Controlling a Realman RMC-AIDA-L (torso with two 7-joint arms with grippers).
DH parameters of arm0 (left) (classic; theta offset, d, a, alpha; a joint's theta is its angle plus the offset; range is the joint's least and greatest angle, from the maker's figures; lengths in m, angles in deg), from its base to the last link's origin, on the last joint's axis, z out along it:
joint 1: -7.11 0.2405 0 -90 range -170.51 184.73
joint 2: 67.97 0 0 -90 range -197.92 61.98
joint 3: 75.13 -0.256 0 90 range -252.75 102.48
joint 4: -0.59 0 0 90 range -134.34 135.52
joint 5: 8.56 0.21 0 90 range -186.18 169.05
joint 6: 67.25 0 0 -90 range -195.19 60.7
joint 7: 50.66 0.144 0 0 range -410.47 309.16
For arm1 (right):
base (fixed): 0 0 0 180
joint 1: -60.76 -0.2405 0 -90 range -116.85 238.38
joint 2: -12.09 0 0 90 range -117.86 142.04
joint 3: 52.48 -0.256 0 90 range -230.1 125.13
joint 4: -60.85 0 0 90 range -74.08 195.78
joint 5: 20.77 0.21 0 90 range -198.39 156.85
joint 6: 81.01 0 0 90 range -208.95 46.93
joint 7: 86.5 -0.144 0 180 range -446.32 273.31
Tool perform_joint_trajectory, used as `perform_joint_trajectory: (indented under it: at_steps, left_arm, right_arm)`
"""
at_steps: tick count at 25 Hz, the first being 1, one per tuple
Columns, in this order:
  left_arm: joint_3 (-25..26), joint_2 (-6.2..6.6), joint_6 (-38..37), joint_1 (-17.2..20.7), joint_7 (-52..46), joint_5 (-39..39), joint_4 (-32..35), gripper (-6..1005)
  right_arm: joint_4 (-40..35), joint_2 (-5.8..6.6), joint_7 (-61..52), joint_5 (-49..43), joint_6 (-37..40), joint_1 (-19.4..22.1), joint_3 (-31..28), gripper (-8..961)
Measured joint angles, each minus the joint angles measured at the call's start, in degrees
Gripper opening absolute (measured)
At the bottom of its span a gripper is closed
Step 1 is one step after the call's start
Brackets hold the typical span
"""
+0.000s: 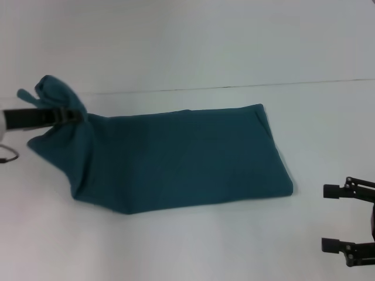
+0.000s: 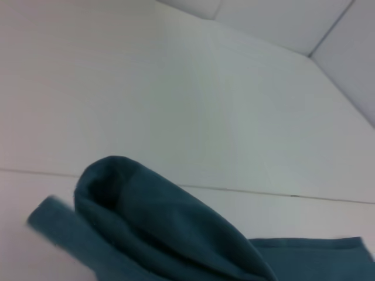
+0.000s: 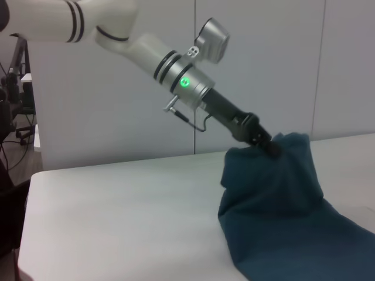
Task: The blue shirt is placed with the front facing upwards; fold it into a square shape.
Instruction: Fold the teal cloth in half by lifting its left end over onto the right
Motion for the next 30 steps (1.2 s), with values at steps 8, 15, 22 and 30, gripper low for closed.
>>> perform_joint_trajectory:
  at_steps: [8,15,22,30]
  left_arm:
    - [-6.86,-0.22,0.31,-4.51,-4.51,-0.2,-0.41,114]
    - [-12.94,-0.3,2.7,-8.58,-7.88,-0.22,-3.93,124]
    - [-17.3,-0.66,8.15,-12.02,-9.17,-2.55,-10.4,133]
    - [-19.66,-0.65,9.8,-14.25,-9.26,-7.29,-11.76,144]
  right_arm:
    - [0.0,0.98,-0.26,0.0,0.36,1.22,-0.7,942]
    - [0.0,1.58,-0.72,0.0,0.46,1.82,-1.98,942]
    - [0.05,2.27,-1.19,0.0,0.48,2.58,-3.18,942]
    - [0.1,2.5,-1.23,-1.21,0.47,2.66,-4.93,942]
